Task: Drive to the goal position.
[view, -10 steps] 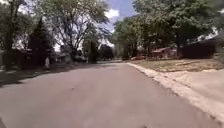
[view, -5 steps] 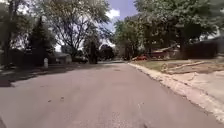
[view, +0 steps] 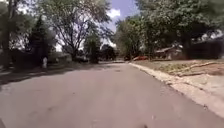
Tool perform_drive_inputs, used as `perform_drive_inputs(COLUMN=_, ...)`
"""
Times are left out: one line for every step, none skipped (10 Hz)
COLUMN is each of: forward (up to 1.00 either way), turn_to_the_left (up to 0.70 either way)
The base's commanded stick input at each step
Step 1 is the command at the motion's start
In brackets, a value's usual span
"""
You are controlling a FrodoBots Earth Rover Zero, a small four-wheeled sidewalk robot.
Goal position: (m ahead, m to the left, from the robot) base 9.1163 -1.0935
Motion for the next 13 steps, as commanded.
perform_drive_inputs(forward=0.85, turn_to_the_left=0.00)
perform_drive_inputs(forward=0.85, turn_to_the_left=0.00)
perform_drive_inputs(forward=0.85, turn_to_the_left=0.00)
perform_drive_inputs(forward=0.85, turn_to_the_left=0.00)
perform_drive_inputs(forward=0.85, turn_to_the_left=0.00)
perform_drive_inputs(forward=0.85, turn_to_the_left=0.00)
perform_drive_inputs(forward=0.85, turn_to_the_left=0.00)
perform_drive_inputs(forward=0.85, turn_to_the_left=0.00)
perform_drive_inputs(forward=0.85, turn_to_the_left=0.00)
perform_drive_inputs(forward=0.85, turn_to_the_left=0.00)
perform_drive_inputs(forward=0.85, turn_to_the_left=0.00)
perform_drive_inputs(forward=0.85, turn_to_the_left=0.00)
perform_drive_inputs(forward=0.85, turn_to_the_left=0.00)
